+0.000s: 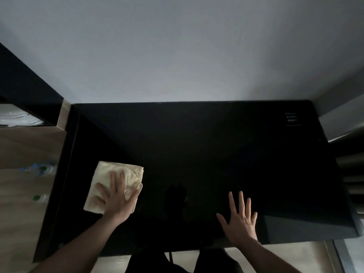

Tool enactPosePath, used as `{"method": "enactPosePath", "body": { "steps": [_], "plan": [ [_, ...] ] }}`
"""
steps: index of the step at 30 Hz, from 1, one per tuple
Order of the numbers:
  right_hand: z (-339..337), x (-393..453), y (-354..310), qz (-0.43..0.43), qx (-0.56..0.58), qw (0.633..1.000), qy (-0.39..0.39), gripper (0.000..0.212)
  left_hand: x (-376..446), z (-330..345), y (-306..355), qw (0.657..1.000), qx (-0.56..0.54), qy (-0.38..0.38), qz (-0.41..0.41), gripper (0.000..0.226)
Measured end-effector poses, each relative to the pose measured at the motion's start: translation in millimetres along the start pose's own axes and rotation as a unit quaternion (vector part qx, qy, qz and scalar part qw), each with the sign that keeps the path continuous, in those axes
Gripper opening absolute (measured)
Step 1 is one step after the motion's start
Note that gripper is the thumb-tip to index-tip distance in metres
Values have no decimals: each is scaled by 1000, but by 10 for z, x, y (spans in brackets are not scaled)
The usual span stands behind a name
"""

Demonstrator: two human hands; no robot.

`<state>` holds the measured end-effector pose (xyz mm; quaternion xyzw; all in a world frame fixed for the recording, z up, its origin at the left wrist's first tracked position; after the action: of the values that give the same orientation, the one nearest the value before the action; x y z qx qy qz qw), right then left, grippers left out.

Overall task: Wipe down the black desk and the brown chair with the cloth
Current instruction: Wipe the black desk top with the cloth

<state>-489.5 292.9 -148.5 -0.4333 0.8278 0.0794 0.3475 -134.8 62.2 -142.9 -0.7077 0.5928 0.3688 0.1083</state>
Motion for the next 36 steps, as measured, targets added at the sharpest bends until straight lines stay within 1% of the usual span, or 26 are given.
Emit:
{"method": "enactPosePath", "body": {
  "steps": [4, 7, 11, 13, 16, 18, 19, 21, 22, 24, 26, 28, 30, 33, 35, 36],
  "plan": [
    [-208, 99, 613, 3, -5, 1000, 8, 95, -209, 520, 719, 999, 12, -32, 20, 93],
    [-375, 136, 1115, 36, 3, 999, 22, 95, -401, 928, 1386, 997, 28, -55, 44, 91],
    [-523, 129, 1717, 75, 6, 997, 26, 93, -705, 1486, 2237, 990, 46, -115, 74, 95],
    [-535, 118, 1873, 74, 11, 997, 23, 93, -801, 1642, 2495, 981, 76, -143, 105, 94],
    [-534, 128, 1895, 68, 16, 997, 25, 91, -806, 1649, 2589, 967, 116, -168, 150, 87],
    [-545, 170, 1736, 62, 24, 997, 37, 87, -780, 1506, 2515, 961, 100, -181, 181, 89],
    [-553, 196, 1589, 49, 36, 997, 44, 85, -774, 1411, 2438, 959, 89, -173, 207, 88],
    [-573, 249, 1161, 5, 69, 996, 63, 82, -763, 1193, 2165, 957, 77, -127, 250, 82],
    [-587, 276, 904, -21, 84, 994, 72, 81, -746, 1085, 1988, 960, 73, -97, 253, 82],
    [-615, 334, 350, -73, 105, 989, 80, 81, -681, 874, 1584, 969, 104, -48, 219, 92],
    [-640, 399, -191, -121, 106, 984, 78, 85, -584, 704, 1186, 972, 152, -21, 177, 97],
    [-639, 461, -655, -152, 75, 984, 62, 93, -463, 555, 863, 970, 184, -1, 158, 100],
    [-574, 516, -1004, -159, 41, 986, 38, 98, -360, 429, 622, 966, 216, 9, 139, 103],
    [-472, 585, -1232, -134, 17, 991, 11, 101, -276, 334, 477, 961, 242, 9, 129, 106],
    [-457, 634, -1193, -125, -7, 992, 5, 106, -240, 328, 509, 958, 253, 2, 138, 107],
    [-463, 655, -1133, -129, -15, 992, 7, 104, -228, 340, 549, 956, 257, -4, 144, 107]
  ]
}}
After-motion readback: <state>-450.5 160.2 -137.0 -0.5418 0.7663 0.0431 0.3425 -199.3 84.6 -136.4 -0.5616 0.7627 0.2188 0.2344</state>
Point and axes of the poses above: each hand's wrist, its own x-axis towards the middle knuckle, its own z-axis out of the palm, y = z × x, the point moved 3 cm from there along x, towards the middle knuckle, and after that the axes turned 6 degrees about -z, right-handed, at the moved point
